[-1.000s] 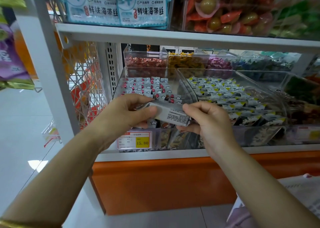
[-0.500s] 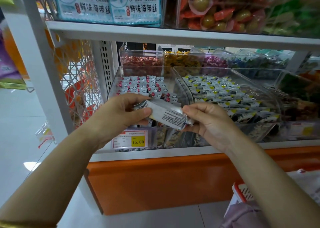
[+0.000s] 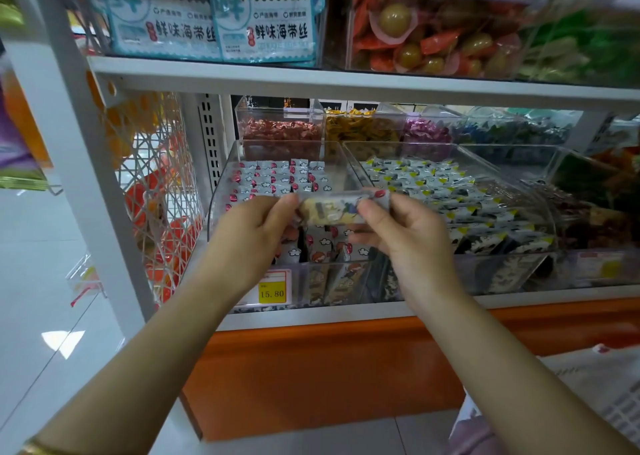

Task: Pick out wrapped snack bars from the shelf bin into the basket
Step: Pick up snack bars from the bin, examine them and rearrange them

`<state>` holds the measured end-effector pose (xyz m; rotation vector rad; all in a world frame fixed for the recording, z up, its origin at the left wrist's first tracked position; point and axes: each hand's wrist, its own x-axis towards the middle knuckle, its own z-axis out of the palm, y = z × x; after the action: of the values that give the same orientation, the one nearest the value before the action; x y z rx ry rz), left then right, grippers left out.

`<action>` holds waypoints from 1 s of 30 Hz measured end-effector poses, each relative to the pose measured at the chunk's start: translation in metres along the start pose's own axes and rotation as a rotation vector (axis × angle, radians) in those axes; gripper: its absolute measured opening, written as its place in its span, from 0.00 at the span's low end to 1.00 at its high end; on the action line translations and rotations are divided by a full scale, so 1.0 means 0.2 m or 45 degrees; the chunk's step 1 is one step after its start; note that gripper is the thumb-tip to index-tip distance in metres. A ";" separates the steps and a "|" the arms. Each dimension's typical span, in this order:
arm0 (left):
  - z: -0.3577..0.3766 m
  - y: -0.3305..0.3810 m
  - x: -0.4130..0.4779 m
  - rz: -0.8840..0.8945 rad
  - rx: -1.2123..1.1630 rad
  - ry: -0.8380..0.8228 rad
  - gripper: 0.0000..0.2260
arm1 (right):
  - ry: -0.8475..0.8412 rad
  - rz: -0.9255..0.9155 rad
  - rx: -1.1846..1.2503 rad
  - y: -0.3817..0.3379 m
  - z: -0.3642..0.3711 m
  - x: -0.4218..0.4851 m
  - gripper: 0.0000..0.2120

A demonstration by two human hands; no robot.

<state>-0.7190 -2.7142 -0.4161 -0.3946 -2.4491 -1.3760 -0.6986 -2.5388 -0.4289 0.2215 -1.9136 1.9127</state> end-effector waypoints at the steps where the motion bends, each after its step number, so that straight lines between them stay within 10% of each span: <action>1: 0.01 0.00 0.02 0.032 0.053 0.033 0.16 | 0.080 -0.025 -0.023 -0.01 -0.02 0.02 0.04; 5: 0.05 -0.03 0.18 0.133 0.425 0.036 0.15 | 0.302 -0.175 -0.270 -0.02 -0.08 0.09 0.04; 14: 0.29 -0.14 0.43 0.195 1.309 -0.767 0.27 | 0.313 -0.300 -0.636 0.01 -0.05 0.26 0.15; 30: 0.16 -0.16 0.21 0.240 1.078 -0.563 0.22 | -0.539 -0.321 -1.289 0.13 0.24 0.68 0.15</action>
<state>-0.7746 -2.6985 -0.4411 -0.7262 -2.9471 -0.1023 -0.8394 -2.5603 -0.3956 0.5313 -2.7007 0.6004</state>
